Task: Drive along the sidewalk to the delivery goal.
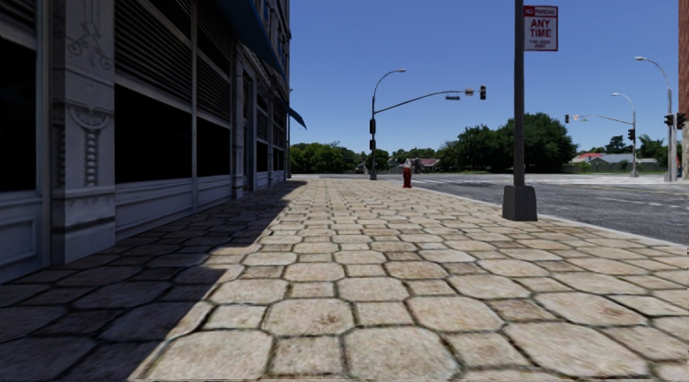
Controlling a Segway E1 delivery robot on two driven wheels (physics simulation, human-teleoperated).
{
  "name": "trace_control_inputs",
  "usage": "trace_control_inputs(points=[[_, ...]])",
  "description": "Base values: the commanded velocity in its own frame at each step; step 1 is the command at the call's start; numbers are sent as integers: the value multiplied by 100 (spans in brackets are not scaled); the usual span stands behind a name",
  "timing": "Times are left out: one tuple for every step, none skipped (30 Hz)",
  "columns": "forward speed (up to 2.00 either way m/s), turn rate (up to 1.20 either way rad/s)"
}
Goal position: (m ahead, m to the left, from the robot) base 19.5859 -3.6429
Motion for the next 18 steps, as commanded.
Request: trace_control_inputs(points=[[200,0],[200,0],[200,0],[200,0],[200,0],[200,0],[200,0],[200,0],[200,0],[200,0],[200,0],[200,0],[200,0],[200,0],[200,0],[200,0],[200,0],[200,0]])
